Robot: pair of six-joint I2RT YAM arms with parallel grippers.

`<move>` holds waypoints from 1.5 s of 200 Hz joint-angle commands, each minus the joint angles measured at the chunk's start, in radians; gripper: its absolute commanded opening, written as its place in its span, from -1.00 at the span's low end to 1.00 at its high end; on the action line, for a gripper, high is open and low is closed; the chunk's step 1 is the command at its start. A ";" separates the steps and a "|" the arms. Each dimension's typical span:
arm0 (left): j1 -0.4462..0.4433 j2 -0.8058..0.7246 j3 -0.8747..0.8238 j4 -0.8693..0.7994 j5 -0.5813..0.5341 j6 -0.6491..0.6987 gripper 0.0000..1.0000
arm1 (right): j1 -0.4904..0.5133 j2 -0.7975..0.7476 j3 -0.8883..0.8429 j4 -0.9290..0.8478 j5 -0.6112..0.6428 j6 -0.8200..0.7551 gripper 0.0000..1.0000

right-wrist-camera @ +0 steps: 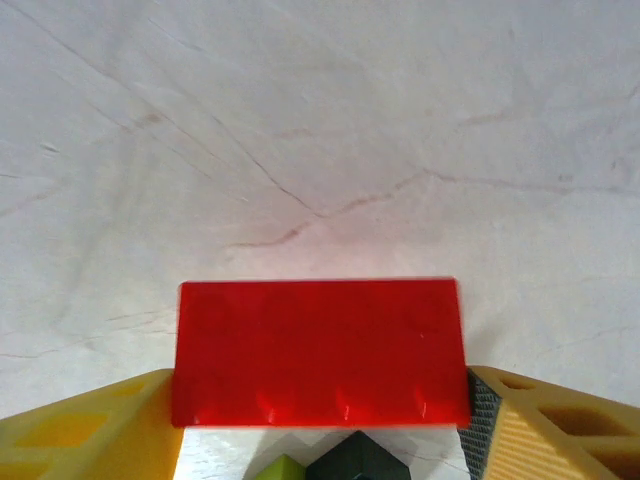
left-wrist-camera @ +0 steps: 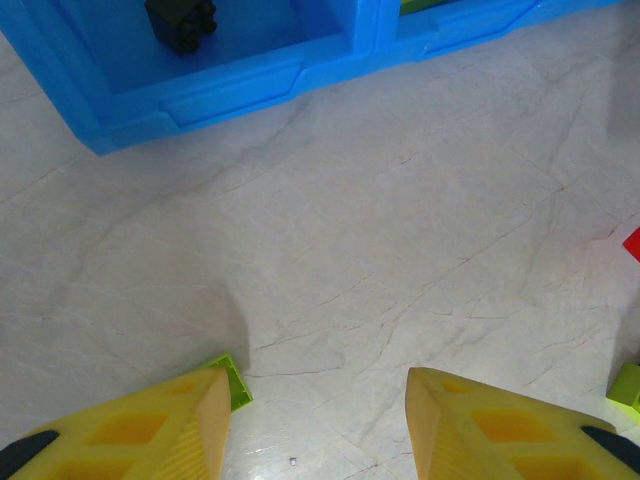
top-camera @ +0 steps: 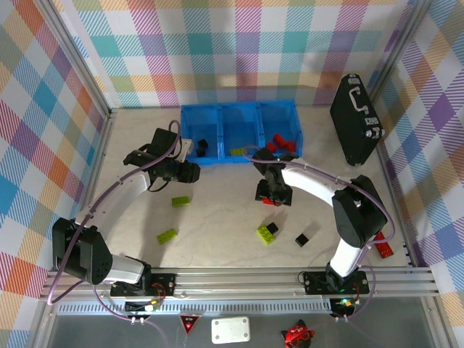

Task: Sort the legos into containers by color
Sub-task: Pick up the lego from the bottom-center of the table, then place the lego in the container.

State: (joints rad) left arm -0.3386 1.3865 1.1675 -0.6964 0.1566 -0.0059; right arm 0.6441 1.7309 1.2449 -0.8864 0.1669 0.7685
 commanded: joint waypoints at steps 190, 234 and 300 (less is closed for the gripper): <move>0.006 0.025 -0.002 0.000 0.000 0.026 -0.01 | -0.274 0.200 0.544 -0.118 0.018 -0.390 0.36; 0.006 0.035 -0.004 -0.002 -0.005 0.027 -0.01 | -0.329 0.365 0.767 -0.136 0.010 -0.454 0.35; 0.006 0.061 -0.008 0.001 -0.010 0.027 -0.01 | -0.381 0.621 1.086 -0.133 -0.047 -0.518 0.35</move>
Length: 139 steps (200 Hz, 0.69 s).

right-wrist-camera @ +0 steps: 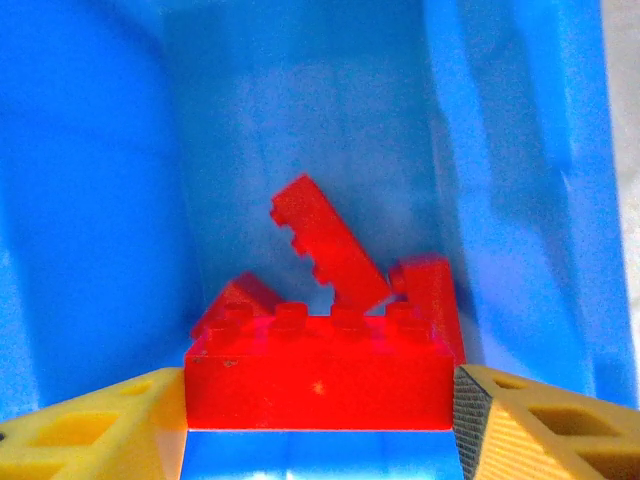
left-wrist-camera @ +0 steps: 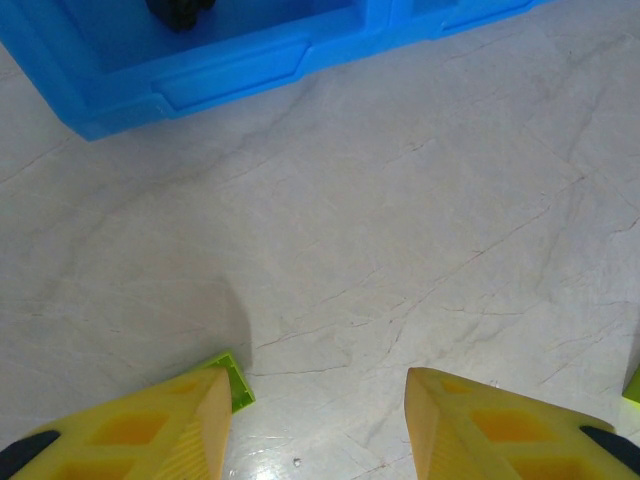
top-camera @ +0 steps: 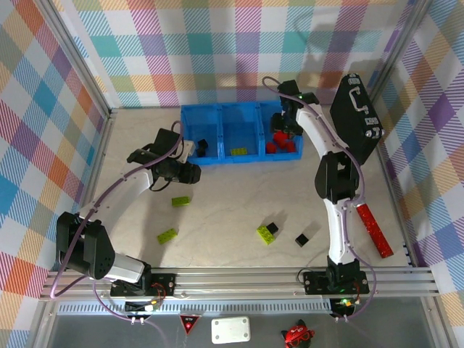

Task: Sort the legos into containers by color
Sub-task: Place the lego in the container.

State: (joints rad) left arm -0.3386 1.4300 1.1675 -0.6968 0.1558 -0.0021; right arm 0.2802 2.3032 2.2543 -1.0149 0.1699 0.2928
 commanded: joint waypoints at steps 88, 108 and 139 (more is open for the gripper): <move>0.005 0.049 -0.009 0.005 -0.018 0.019 -0.02 | -0.026 0.224 0.218 0.150 -0.129 -0.080 0.34; 0.005 0.050 -0.011 0.006 -0.022 0.018 -0.02 | -0.026 0.248 0.229 0.166 -0.133 -0.081 0.34; 0.004 0.053 -0.009 0.005 -0.022 0.017 -0.02 | -0.026 0.249 0.234 0.177 -0.142 -0.083 0.37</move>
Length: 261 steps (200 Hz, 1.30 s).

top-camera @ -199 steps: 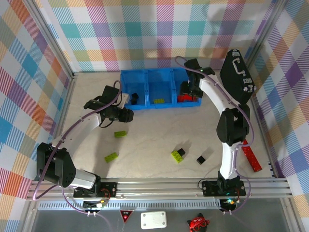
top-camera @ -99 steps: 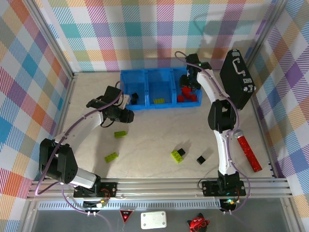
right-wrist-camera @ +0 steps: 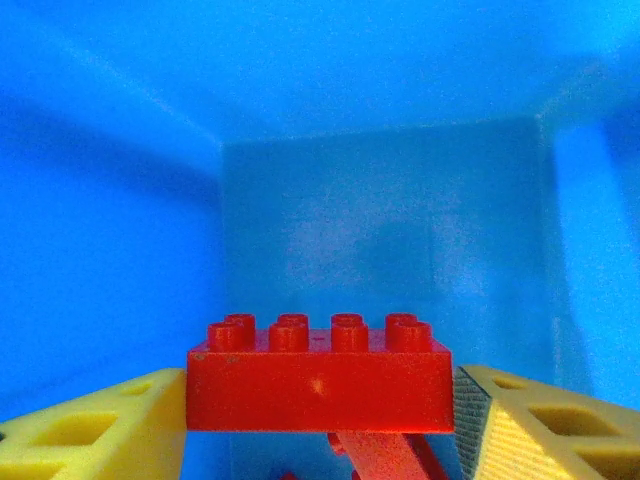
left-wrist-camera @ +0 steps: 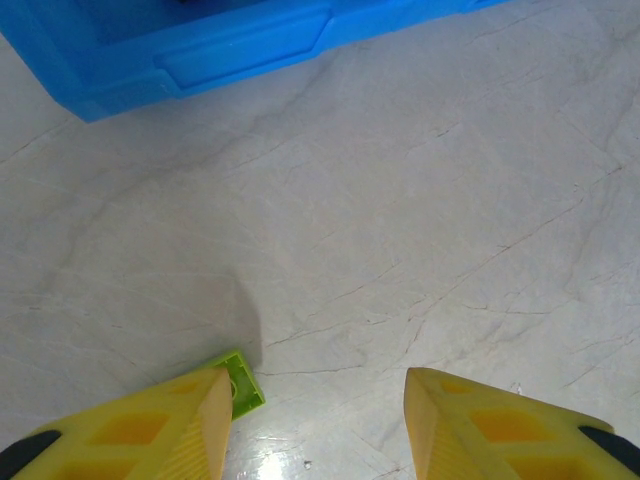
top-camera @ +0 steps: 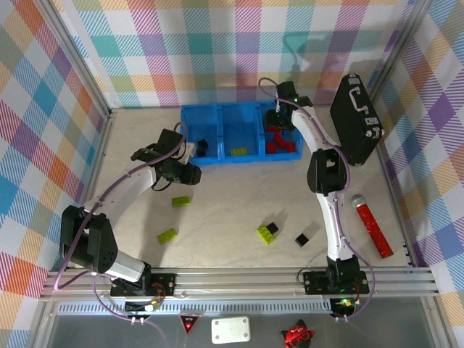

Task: Sort the legos into containers by color
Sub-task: Place the lego in the container, then touch the lego at the center of the table.

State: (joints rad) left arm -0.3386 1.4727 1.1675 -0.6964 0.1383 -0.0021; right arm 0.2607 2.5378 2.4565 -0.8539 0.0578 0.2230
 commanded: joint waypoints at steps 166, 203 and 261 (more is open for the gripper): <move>0.004 0.005 -0.001 -0.030 -0.016 -0.022 0.00 | 0.042 -0.327 -0.255 -0.095 -0.058 0.058 0.59; 0.003 0.043 0.029 -0.088 -0.037 -0.074 0.01 | 0.053 -0.474 -0.447 -0.080 -0.077 0.056 0.58; 0.003 0.072 -0.009 -0.077 -0.028 -0.212 0.07 | 0.068 -0.706 -0.797 0.006 -0.135 0.088 0.58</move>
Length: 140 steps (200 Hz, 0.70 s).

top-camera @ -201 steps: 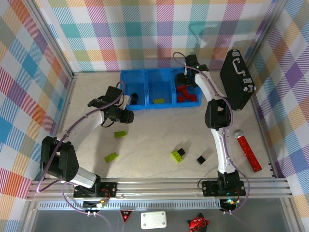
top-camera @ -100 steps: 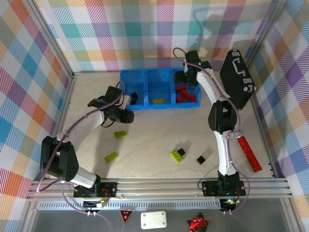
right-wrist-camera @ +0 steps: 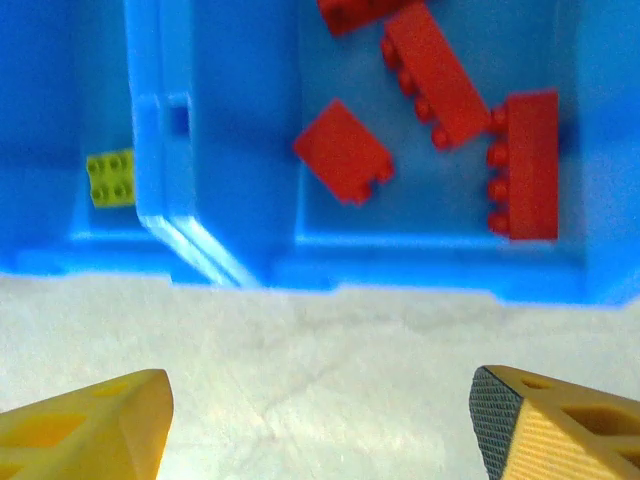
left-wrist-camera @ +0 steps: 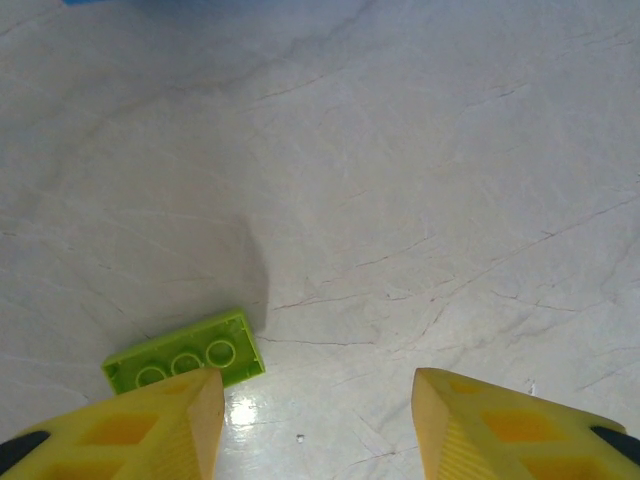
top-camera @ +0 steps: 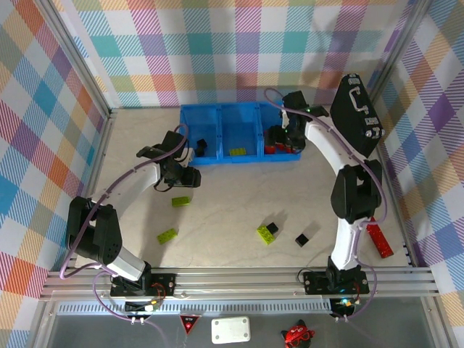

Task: Sort the legos into containers by color
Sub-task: Touch the lego at the center of the table.

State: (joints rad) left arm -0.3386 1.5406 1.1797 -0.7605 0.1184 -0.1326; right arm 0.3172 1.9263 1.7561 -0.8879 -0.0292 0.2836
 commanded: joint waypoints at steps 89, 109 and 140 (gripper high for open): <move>0.003 0.012 -0.165 0.064 -0.057 -0.181 0.16 | 0.149 -0.353 -0.474 0.061 -0.048 0.115 0.53; 0.006 0.035 -0.172 0.066 -0.092 -0.199 0.30 | 0.183 -0.386 -0.531 0.067 -0.039 0.142 0.53; 0.009 0.077 -0.170 0.077 -0.122 -0.231 0.53 | 0.210 -0.419 -0.595 0.073 -0.033 0.167 0.53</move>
State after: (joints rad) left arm -0.3386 1.5852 1.0206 -0.6952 0.0429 -0.3290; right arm 0.5163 1.5452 1.1988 -0.8265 -0.0757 0.4084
